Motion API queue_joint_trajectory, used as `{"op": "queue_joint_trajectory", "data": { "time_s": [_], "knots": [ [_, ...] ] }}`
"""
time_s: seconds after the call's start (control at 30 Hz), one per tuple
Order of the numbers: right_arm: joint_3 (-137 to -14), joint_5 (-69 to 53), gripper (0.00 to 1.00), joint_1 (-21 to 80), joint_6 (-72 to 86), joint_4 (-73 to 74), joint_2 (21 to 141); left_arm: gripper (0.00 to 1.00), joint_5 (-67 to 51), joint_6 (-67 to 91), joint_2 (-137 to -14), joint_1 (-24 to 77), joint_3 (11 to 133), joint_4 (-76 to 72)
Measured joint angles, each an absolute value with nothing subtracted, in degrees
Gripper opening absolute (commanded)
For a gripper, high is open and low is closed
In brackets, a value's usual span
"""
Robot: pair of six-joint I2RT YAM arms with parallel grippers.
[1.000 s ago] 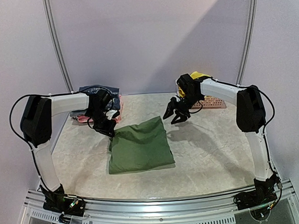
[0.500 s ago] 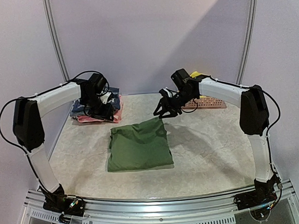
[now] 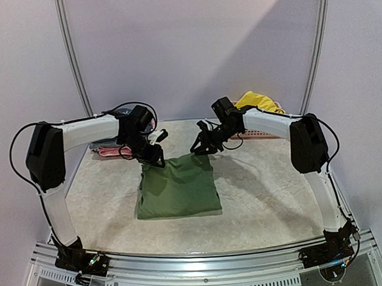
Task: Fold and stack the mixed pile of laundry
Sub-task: Adjust the square-folded tank top at the center of the board.
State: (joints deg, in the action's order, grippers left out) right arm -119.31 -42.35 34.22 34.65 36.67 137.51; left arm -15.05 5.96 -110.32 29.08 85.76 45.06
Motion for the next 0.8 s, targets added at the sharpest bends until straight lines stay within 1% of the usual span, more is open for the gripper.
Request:
{"op": "queue_joint_trajectory", "data": {
  "time_s": [0.27,0.63,0.8],
  "knots": [
    [-119.35,-42.37,0.24,33.80,34.94,35.83,140.81,0.33,-16.56,5.93,-116.92,28.40,88.79,43.55],
    [-119.81,-42.85,0.23,31.33,36.60,33.69,146.23,0.32,-19.05,5.98,-120.92,24.14,90.39,41.80],
    [-120.49,-42.98,0.23,31.22,37.04,33.56,146.65,0.32,-20.43,6.20,-122.69,22.81,89.97,40.91]
  ]
}}
